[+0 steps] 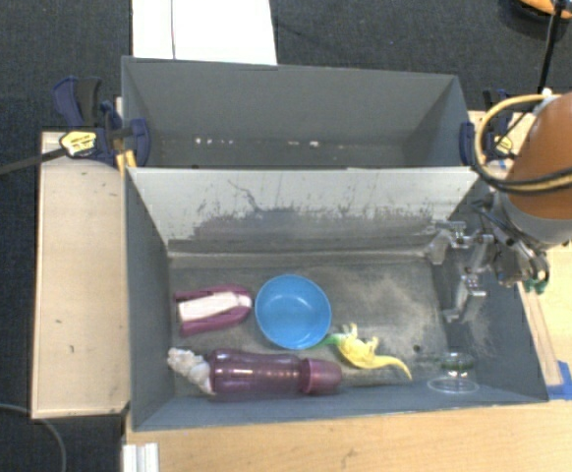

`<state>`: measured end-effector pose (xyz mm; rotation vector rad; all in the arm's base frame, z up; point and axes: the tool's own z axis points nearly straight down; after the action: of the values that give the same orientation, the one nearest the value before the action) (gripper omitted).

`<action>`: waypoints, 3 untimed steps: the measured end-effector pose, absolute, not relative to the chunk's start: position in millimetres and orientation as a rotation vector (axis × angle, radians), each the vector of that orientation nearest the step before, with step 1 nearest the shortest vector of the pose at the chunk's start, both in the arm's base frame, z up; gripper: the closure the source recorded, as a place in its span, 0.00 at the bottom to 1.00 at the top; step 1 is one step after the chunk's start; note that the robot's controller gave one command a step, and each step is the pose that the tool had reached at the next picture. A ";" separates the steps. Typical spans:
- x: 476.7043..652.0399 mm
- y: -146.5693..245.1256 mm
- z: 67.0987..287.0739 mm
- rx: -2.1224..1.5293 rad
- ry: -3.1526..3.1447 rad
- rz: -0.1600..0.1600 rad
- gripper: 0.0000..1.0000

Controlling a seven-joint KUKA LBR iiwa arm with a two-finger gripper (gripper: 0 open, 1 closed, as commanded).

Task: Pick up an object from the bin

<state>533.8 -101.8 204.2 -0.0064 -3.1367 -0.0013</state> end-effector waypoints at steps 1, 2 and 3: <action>535.4 -101.4 208.8 -0.001 -3.145 0.001 0.00; 526.3 -62.9 150.5 -0.058 -3.147 0.001 0.00; 522.3 -19.2 138.4 0.176 -3.139 0.000 0.00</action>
Offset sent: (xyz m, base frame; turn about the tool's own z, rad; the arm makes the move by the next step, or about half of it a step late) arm -0.0225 0.0915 -0.1342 0.0747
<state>522.3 -19.2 138.4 0.1765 -3.1386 0.0003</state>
